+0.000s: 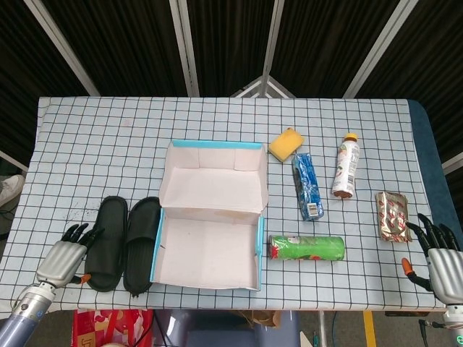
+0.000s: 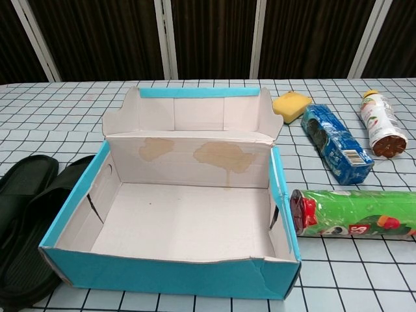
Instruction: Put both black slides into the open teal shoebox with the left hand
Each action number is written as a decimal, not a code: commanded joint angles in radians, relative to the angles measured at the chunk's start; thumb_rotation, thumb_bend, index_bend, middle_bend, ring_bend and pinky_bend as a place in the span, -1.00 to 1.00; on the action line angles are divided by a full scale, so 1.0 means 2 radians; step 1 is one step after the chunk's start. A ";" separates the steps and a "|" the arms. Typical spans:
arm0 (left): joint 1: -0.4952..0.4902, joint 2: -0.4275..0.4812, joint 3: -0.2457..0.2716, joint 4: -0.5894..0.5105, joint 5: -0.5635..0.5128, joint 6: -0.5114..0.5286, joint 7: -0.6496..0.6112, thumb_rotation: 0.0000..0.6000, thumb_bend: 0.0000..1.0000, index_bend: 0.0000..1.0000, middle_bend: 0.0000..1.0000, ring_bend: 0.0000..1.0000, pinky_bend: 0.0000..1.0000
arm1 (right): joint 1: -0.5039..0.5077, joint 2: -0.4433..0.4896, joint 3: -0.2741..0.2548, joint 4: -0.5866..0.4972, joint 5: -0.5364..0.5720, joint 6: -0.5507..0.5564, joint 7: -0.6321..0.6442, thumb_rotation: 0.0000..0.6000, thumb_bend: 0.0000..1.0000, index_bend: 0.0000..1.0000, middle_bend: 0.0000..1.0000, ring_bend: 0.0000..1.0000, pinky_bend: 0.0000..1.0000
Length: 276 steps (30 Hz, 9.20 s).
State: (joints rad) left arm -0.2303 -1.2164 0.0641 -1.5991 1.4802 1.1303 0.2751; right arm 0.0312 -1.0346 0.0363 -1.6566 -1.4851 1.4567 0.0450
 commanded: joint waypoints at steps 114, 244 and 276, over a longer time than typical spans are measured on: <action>-0.132 0.105 -0.073 -0.085 0.281 0.077 0.233 1.00 0.23 -0.11 -0.01 -0.80 -0.71 | 0.011 0.005 -0.010 -0.001 -0.015 -0.014 0.024 1.00 -0.22 -0.66 -0.90 -0.75 -0.86; -0.198 0.047 -0.067 -0.206 0.096 -0.024 0.335 1.00 -0.31 -0.85 -0.63 -0.95 -0.50 | 0.013 0.016 -0.010 0.001 -0.002 -0.029 0.049 1.00 -0.22 -0.66 -0.90 -0.75 -0.86; -0.234 0.081 -0.060 -0.073 -0.215 -0.214 -0.065 1.00 -0.43 -0.93 -0.73 -0.95 -0.55 | 0.017 0.015 -0.012 -0.007 0.005 -0.042 0.030 1.00 -0.22 -0.66 -0.90 -0.75 -0.86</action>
State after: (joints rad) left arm -0.6856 -1.0402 -0.0524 -1.7561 1.0654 0.7069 0.1296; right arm 0.0652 -1.0049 0.0117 -1.6697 -1.4761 1.3724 0.1054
